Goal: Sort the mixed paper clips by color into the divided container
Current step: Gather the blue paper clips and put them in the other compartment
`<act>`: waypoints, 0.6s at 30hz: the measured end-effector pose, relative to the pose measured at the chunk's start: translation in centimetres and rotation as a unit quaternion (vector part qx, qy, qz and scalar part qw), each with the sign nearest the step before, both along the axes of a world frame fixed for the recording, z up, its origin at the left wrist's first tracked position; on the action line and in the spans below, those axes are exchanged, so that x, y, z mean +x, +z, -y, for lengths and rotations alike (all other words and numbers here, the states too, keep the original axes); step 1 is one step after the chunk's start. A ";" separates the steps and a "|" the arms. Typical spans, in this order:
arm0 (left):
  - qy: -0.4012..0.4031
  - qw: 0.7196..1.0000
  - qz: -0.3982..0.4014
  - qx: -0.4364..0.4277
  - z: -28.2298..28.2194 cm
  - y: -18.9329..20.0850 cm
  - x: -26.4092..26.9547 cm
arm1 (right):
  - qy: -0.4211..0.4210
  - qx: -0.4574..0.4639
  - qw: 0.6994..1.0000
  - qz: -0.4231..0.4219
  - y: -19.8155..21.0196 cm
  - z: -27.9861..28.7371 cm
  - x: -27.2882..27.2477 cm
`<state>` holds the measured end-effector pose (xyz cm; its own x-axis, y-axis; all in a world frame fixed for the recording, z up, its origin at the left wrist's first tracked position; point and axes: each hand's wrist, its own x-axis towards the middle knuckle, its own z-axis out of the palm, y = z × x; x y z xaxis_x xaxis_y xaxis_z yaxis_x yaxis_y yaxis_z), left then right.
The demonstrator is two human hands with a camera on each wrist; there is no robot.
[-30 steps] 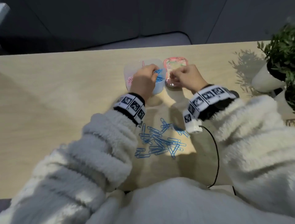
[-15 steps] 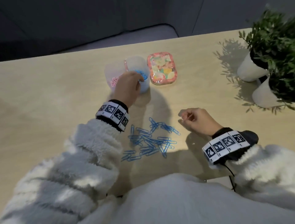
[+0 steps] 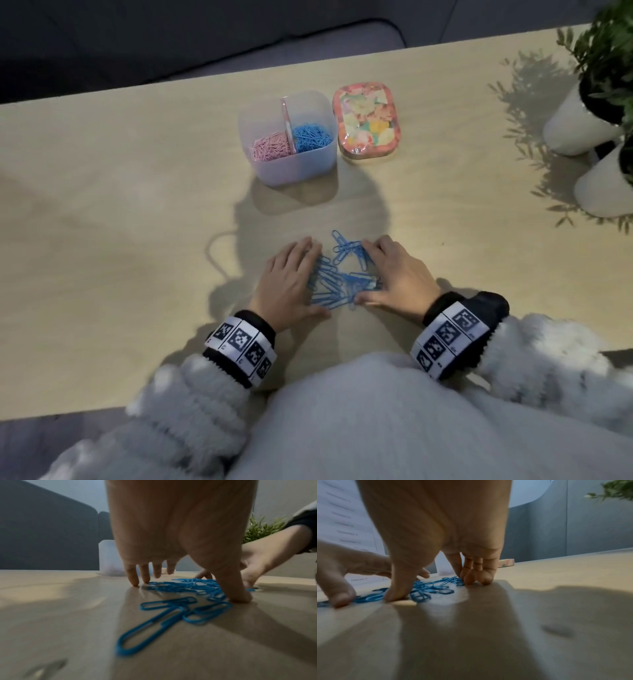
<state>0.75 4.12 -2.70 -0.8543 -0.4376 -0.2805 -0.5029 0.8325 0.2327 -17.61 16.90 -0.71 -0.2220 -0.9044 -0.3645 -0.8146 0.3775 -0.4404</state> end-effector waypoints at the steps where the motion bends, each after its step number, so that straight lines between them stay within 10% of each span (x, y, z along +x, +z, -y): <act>1: 0.001 1.000 -0.006 0.009 0.0 0.3 -0.5 | 0.005 -0.005 1.000 0.000 -0.1 0.6 0.1; 10: 0.037 0.996 -0.042 0.064 0.9 1.3 -3.6 | -0.002 -0.050 0.999 -0.020 -1.7 3.2 0.6; 18: 0.062 0.993 -0.064 0.081 1.4 1.3 -4.3 | 0.119 -0.063 0.968 -0.213 -1.7 3.6 1.2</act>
<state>-3.57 2.71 -1.37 -0.8301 -0.4995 -0.2478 -0.5564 0.7123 0.4278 -16.42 13.26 -2.42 -0.1069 -0.9798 -0.1693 -0.9898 0.1211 -0.0756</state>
